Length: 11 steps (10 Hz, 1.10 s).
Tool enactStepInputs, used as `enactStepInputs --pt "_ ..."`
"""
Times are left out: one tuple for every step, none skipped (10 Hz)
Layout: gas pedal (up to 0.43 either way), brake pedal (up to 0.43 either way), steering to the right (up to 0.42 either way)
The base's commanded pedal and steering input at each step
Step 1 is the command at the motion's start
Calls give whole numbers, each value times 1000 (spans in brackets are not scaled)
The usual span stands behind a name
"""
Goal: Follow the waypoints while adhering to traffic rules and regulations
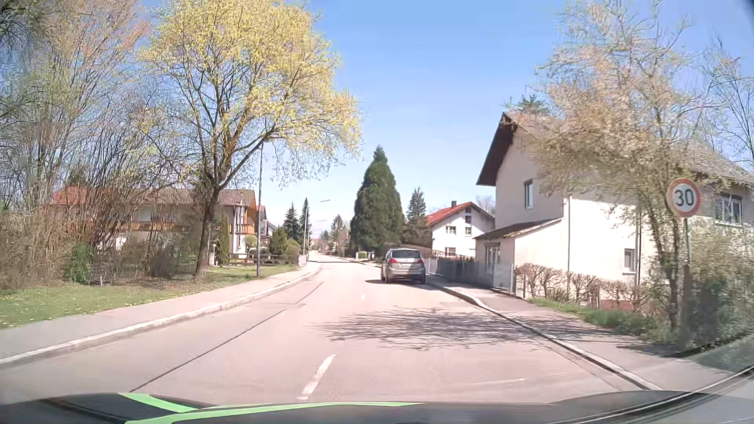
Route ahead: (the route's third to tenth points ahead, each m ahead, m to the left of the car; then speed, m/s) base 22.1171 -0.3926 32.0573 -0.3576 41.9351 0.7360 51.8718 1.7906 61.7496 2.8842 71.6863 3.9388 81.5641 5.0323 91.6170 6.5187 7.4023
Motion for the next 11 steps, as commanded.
enactStepInputs --pt "0 0 -65" --pt "0 0 -59" --pt "0 0 -50" --pt "0 0 -46" --pt "0 0 -40" --pt "0 0 -31" --pt "0 0 -25" --pt "0 0 -24" --pt "0 0 -24" --pt "0 0 -22" --pt "0 0 -16"
